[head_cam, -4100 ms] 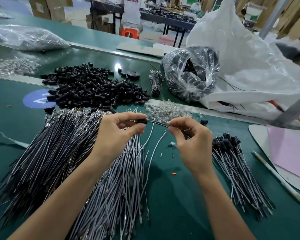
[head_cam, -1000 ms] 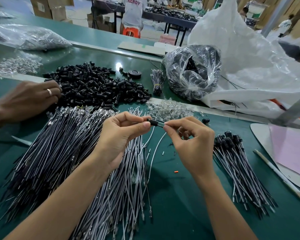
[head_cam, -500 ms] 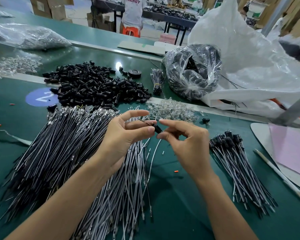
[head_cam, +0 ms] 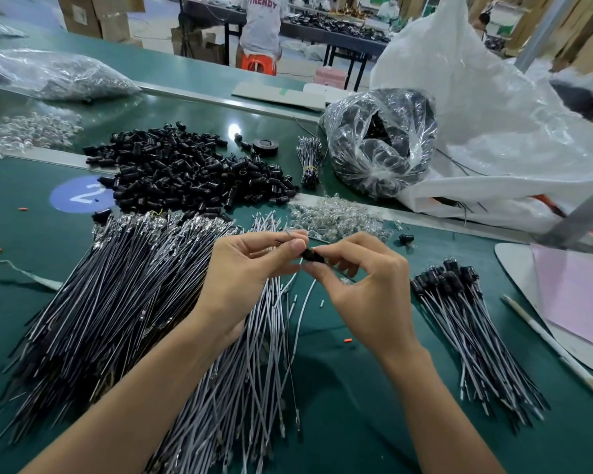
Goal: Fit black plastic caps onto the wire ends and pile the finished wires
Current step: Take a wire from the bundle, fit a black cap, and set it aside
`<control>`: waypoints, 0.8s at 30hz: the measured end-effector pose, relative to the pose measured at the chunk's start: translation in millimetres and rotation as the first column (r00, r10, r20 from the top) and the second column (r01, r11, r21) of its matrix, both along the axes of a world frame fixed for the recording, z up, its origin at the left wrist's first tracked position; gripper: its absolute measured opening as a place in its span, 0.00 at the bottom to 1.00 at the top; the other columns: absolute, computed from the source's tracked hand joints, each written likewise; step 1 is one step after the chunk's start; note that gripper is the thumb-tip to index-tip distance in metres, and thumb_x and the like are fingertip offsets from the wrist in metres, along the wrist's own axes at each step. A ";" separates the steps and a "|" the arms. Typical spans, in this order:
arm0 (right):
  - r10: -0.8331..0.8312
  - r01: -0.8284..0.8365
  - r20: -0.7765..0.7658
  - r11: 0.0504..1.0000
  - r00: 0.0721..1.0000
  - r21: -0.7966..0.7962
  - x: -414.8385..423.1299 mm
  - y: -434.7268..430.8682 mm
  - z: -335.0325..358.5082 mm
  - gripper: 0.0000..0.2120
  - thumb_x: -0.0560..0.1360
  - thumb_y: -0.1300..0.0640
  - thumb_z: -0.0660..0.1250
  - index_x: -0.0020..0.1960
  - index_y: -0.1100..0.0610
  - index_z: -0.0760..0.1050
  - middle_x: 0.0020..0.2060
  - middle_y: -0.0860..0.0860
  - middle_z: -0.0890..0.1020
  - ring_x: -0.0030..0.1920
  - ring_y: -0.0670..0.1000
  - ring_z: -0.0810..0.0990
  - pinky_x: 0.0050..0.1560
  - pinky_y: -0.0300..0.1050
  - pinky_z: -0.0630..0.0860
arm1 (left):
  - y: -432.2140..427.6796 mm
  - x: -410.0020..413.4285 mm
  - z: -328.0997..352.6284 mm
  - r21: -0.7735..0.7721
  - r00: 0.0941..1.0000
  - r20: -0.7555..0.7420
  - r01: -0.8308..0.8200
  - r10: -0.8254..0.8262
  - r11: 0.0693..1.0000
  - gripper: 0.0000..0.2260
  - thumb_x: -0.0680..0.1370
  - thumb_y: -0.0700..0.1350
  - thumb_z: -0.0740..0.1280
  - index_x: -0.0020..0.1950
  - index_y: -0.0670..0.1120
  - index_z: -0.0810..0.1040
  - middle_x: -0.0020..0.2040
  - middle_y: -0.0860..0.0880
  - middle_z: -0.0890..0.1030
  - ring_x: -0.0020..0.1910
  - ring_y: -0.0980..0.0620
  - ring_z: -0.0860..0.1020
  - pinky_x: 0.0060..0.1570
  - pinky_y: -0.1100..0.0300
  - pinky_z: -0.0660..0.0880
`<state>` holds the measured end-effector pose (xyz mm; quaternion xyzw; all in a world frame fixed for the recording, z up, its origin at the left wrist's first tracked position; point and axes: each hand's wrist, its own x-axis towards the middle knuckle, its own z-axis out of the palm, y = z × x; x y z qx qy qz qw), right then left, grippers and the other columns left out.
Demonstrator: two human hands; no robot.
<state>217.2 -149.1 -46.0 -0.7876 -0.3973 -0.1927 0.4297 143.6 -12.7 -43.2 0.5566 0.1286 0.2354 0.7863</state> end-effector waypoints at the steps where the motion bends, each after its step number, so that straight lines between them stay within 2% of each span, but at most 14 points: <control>1: -0.029 0.029 -0.006 1.000 1.000 -0.006 2.1 -0.9 -0.5 0.08 0.67 0.59 0.79 0.44 0.57 0.84 0.39 0.47 0.78 0.37 0.40 0.72 0.42 0.27 0.67 | 2.0 -1.1 2.3 0.006 0.999 0.021 -0.028 0.028 1.000 0.08 0.66 0.41 0.72 0.44 0.40 0.84 0.44 0.44 0.86 0.44 0.49 0.85 0.44 0.58 0.82; 6: -0.114 0.110 -0.104 0.993 0.988 -0.037 17.6 -11.5 1.8 0.08 0.66 0.60 0.80 0.41 0.58 0.81 0.47 0.47 0.78 0.49 0.46 0.76 0.50 0.32 0.67 | 27.3 -6.4 8.2 -0.174 0.959 0.058 -0.263 0.277 0.949 0.08 0.68 0.43 0.71 0.46 0.44 0.83 0.41 0.48 0.86 0.41 0.52 0.84 0.40 0.62 0.81; 8: -0.061 0.063 -0.183 0.998 0.981 0.008 19.6 -14.2 4.3 0.08 0.66 0.60 0.80 0.40 0.56 0.81 0.48 0.46 0.80 0.50 0.43 0.77 0.49 0.32 0.69 | 26.8 -5.8 7.1 -0.183 0.949 0.064 -0.292 0.307 0.939 0.06 0.69 0.43 0.71 0.45 0.44 0.83 0.39 0.48 0.86 0.40 0.52 0.85 0.40 0.63 0.80; 10: 0.054 0.003 -0.372 0.988 0.927 0.152 20.9 -15.8 7.6 0.08 0.65 0.62 0.79 0.38 0.52 0.82 0.47 0.46 0.83 0.48 0.43 0.81 0.47 0.36 0.74 | 25.2 -5.0 4.3 -0.200 0.959 0.055 -0.261 0.277 0.944 0.06 0.69 0.43 0.71 0.45 0.44 0.82 0.39 0.47 0.86 0.40 0.51 0.85 0.39 0.63 0.80; 12: 0.271 -0.024 -0.554 0.911 0.787 0.411 22.1 -18.4 12.2 0.09 0.65 0.64 0.78 0.37 0.51 0.82 0.47 0.49 0.85 0.47 0.46 0.83 0.46 0.38 0.77 | 27.1 -4.5 1.6 -0.226 0.982 0.022 -0.178 0.188 0.958 0.07 0.69 0.42 0.71 0.46 0.42 0.82 0.40 0.45 0.85 0.40 0.49 0.85 0.39 0.62 0.80; 13: 0.397 -0.028 -0.590 0.844 0.703 0.535 22.8 -19.4 13.9 0.08 0.66 0.64 0.77 0.37 0.53 0.82 0.48 0.51 0.85 0.48 0.48 0.84 0.48 0.39 0.78 | 28.6 -4.8 0.5 -0.223 0.993 -0.002 -0.113 0.115 0.968 0.09 0.68 0.40 0.71 0.47 0.41 0.81 0.40 0.43 0.85 0.40 0.48 0.84 0.38 0.62 0.80; 16: 0.715 -0.033 -0.512 0.597 0.476 0.802 23.4 -20.7 18.6 0.02 0.71 0.61 0.71 0.43 0.58 0.80 0.47 0.57 0.85 0.48 0.55 0.84 0.49 0.46 0.81 | 28.8 -4.3 -0.5 -0.118 0.971 -0.103 0.204 -0.217 0.972 0.15 0.68 0.35 0.70 0.55 0.38 0.77 0.45 0.40 0.85 0.42 0.44 0.84 0.40 0.57 0.82; 18: 0.780 -0.009 -0.456 0.509 0.428 0.861 23.9 -22.5 19.2 0.05 0.73 0.58 0.67 0.45 0.58 0.81 0.42 0.55 0.86 0.40 0.51 0.85 0.43 0.44 0.81 | 25.6 -4.5 -1.5 0.000 0.923 -0.099 0.374 -0.372 0.928 0.14 0.70 0.35 0.69 0.56 0.39 0.78 0.51 0.40 0.84 0.49 0.44 0.83 0.50 0.53 0.81; 20: 0.759 -0.031 -0.480 0.547 0.440 0.836 23.9 -25.2 19.2 0.09 0.74 0.56 0.65 0.50 0.59 0.80 0.37 0.53 0.84 0.32 0.47 0.81 0.35 0.39 0.79 | 24.0 -4.3 -0.5 0.052 0.934 -0.034 0.357 -0.356 0.932 0.13 0.71 0.40 0.66 0.55 0.41 0.80 0.55 0.42 0.83 0.55 0.44 0.81 0.59 0.51 0.77; 24: 0.614 -0.218 -0.611 0.772 0.499 0.598 10.9 -13.9 13.9 0.18 0.73 0.55 0.70 0.61 0.57 0.77 0.34 0.55 0.83 0.27 0.48 0.79 0.30 0.40 0.78 | 13.8 -3.9 2.6 0.086 0.942 -0.008 0.334 -0.335 0.939 0.16 0.72 0.53 0.69 0.54 0.44 0.84 0.54 0.43 0.84 0.51 0.47 0.82 0.56 0.53 0.78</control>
